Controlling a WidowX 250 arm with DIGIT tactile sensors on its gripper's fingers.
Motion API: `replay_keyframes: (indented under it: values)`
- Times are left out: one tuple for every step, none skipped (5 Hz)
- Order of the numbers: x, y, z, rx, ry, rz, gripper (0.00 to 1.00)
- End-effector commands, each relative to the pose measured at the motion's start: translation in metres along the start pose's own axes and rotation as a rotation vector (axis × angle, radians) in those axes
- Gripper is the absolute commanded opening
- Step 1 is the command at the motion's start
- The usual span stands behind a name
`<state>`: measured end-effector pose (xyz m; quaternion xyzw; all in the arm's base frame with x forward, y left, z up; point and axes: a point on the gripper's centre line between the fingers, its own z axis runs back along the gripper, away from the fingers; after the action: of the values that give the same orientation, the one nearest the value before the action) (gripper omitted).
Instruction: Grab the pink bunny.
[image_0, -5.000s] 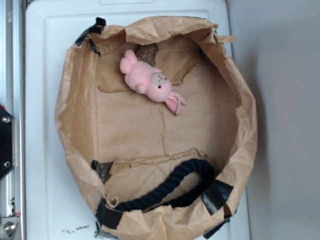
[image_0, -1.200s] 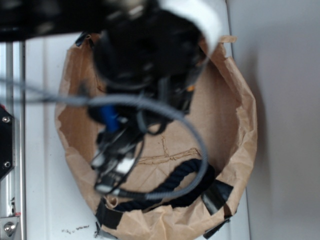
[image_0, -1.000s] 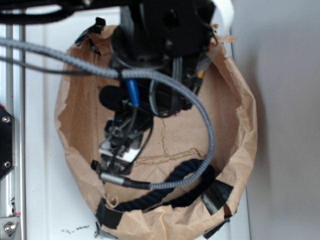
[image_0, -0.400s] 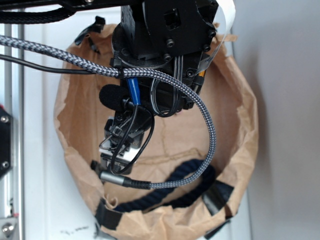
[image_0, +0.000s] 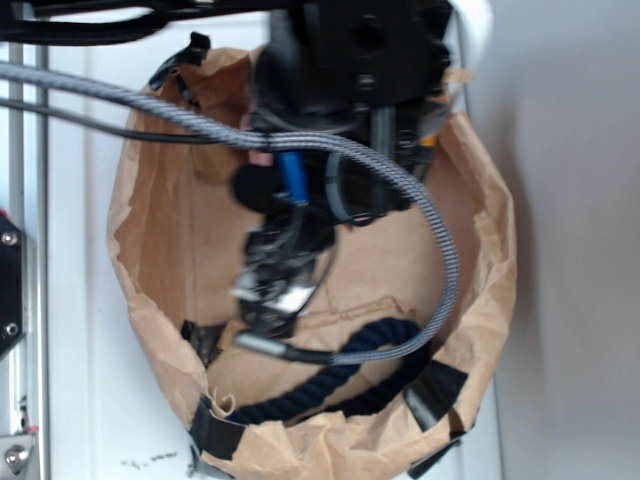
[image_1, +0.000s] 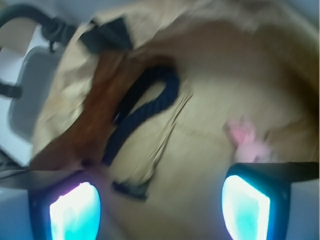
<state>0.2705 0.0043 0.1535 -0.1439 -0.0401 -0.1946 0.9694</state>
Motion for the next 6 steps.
replay_keyframes:
  values:
    - [0.024, 0.029, -0.025, 0.108, -0.029, -0.107, 1.0]
    - [0.001, 0.025, -0.043, 0.117, 0.038, -0.16, 1.0]
    - [-0.023, 0.015, -0.047, 0.131, 0.077, -0.207, 1.0]
    - [-0.04, 0.019, -0.068, 0.175, 0.135, -0.201, 1.0]
    - [-0.042, 0.028, -0.093, 0.274, 0.139, -0.192, 1.0]
    - [-0.024, 0.047, -0.106, 0.324, 0.119, -0.136, 1.0]
